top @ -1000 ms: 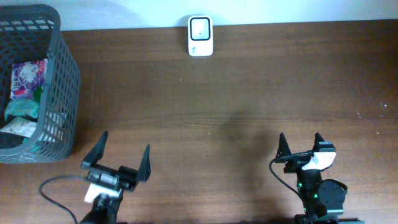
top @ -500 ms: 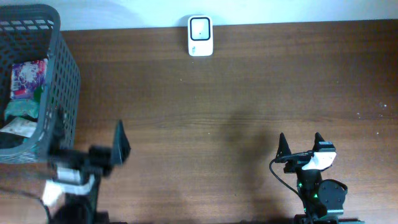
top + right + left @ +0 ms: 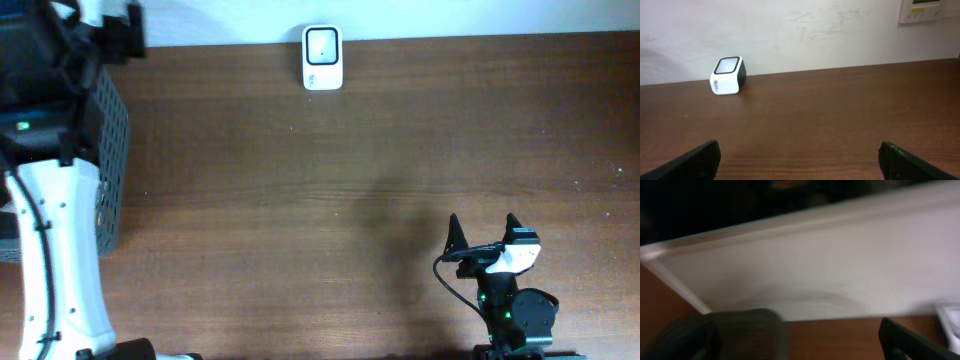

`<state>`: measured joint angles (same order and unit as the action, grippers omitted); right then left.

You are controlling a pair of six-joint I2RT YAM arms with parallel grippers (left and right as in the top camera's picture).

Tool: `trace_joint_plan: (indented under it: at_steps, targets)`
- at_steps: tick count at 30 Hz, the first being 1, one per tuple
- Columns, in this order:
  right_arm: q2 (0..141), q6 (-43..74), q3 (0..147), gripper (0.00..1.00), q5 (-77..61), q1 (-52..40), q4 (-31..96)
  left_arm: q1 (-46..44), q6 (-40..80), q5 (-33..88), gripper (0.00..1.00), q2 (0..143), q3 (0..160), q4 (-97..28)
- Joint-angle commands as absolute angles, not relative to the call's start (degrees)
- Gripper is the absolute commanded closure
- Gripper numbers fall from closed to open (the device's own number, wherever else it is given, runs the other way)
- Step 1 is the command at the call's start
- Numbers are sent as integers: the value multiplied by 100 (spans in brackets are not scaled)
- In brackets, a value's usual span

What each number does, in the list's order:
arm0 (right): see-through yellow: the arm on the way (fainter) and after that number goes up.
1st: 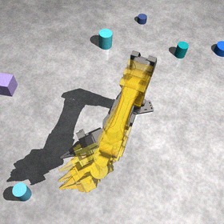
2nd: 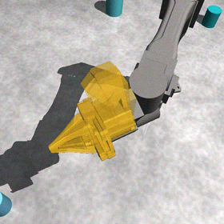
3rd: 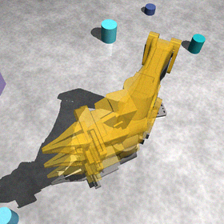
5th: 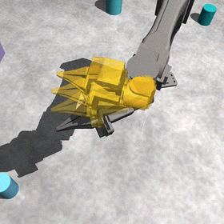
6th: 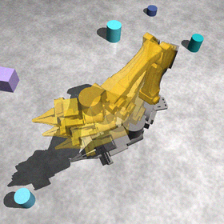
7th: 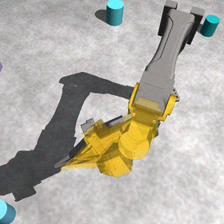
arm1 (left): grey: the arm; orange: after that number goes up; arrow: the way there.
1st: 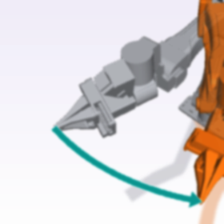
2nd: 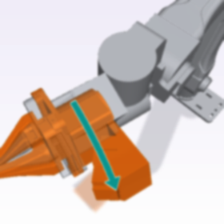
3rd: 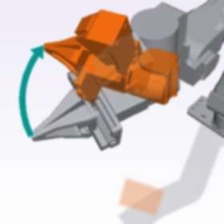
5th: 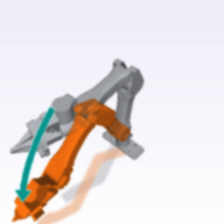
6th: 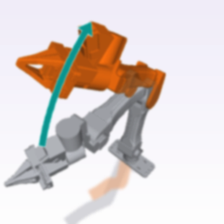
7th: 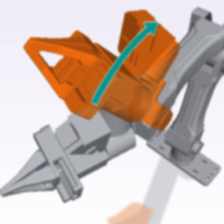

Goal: Scan the item barcode
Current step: 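Reach the left gripper into the grey basket and grasp the Pantene tube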

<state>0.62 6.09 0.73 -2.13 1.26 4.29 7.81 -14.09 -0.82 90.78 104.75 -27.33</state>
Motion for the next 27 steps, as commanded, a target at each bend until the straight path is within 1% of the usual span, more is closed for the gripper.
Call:
trace_joint_plan:
  at_steps: [1, 3, 5, 8, 11, 15, 22, 23, 25, 27]
  targets:
    - [25, 626, 32, 1, -165, 80, 451, 1778, 180, -1028, 1, 9120, 10652, -2652]
    - [25, 626, 32, 1, -165, 80, 451, 2318, 687, -882, 1, 9201, 10652, -2897]
    - [25, 626, 32, 1, -167, 80, 451, 2805, 707, -517, 1, 9225, 10652, -3225]
    - [25, 626, 32, 1, -167, 80, 451, 3194, 705, -600, 1, 9238, 10650, -3529]
    - [25, 626, 32, 1, -165, 80, 451, 3507, 705, -572, 1, 9603, 10648, -4029]
    - [25, 626, 32, 1, -165, 80, 451, 3505, 707, -242, 1, 10178, 10604, -4676]
    - [25, 626, 32, 1, -167, 80, 451, 3505, 709, -281, 1, 11365, 10602, -5321]
    - [25, 626, 32, 1, -167, 80, 451, 3505, 770, -325, 1, 11445, 10602, -5406]
    - [25, 626, 32, 1, -167, 80, 451, 3507, 1494, -792, 0, 11557, 10602, -5704]
    - [25, 626, 32, 2, -167, 80, 451, 3505, 1647, -884, 0, 11732, 10602, -5848]
